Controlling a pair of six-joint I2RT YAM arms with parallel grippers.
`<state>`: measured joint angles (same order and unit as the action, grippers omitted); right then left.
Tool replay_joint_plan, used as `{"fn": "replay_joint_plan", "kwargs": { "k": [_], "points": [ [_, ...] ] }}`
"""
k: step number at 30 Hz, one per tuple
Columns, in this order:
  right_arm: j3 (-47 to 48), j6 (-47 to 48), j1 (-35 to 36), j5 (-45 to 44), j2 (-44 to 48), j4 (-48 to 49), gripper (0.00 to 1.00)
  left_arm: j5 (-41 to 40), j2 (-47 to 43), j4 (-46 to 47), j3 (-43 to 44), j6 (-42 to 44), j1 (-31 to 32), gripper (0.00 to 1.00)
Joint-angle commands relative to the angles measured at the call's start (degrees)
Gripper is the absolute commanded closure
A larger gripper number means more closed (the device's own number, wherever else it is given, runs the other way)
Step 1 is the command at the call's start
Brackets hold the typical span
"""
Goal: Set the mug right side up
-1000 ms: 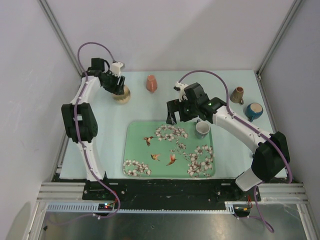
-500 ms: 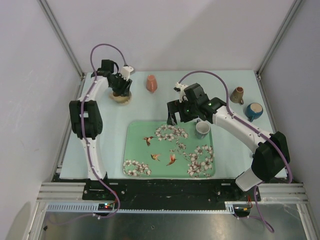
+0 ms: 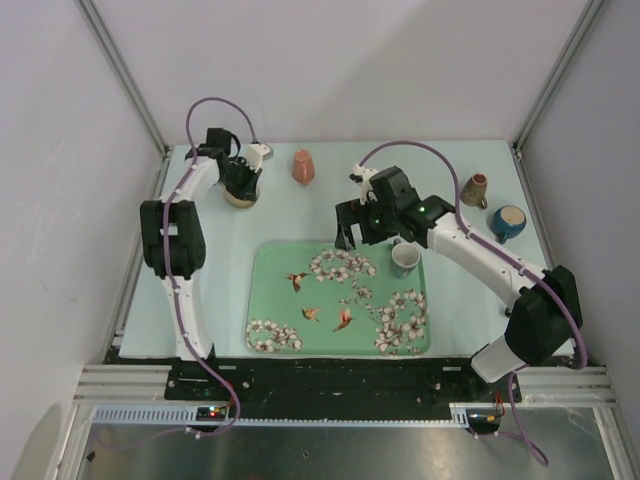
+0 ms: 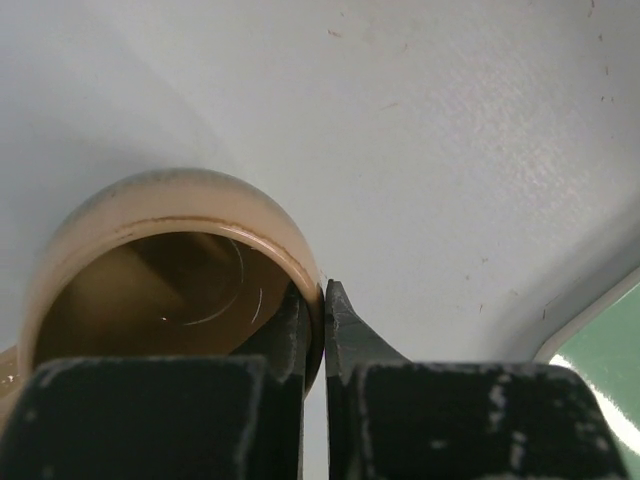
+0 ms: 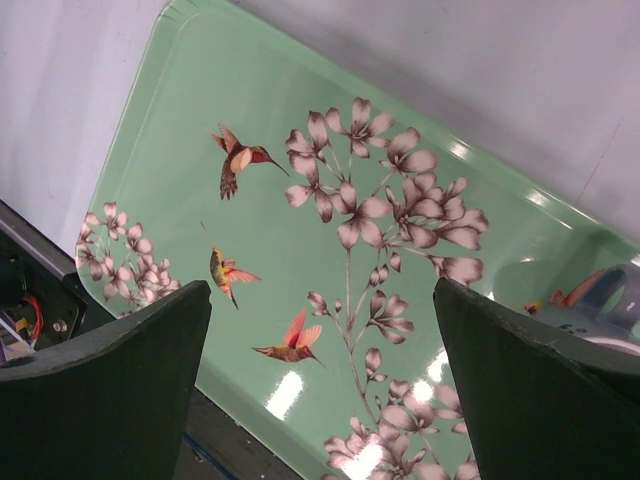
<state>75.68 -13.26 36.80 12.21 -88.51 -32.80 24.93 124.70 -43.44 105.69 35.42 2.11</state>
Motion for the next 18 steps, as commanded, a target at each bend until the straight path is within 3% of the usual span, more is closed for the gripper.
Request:
{"fn": "replay_joint_plan", "kwargs": {
  "k": [1, 8, 12, 18],
  "points": [
    [-0.18, -1.53, -1.20, -2.58, 5.36, -0.31, 0.01, -1.88, -11.05, 1.87, -1.33, 3.51, 1.87, 1.00],
    [-2.21, -6.34, -10.15, -6.66, 12.32, -2.50, 0.00, 4.64, -24.97, -4.85, -7.03, 5.73, 11.35, 1.00],
    [-5.62, -7.45, -15.39, -7.08, 18.21, -2.12, 0.00, 12.09, -25.71, -10.32, -8.60, 4.05, 18.69, 1.00],
    [-11.09, -7.51, -20.45, -6.46, 27.20, -1.93, 0.01, 12.43, -22.56, -11.08, -12.86, 4.06, 32.80, 1.00]
  ]
}}
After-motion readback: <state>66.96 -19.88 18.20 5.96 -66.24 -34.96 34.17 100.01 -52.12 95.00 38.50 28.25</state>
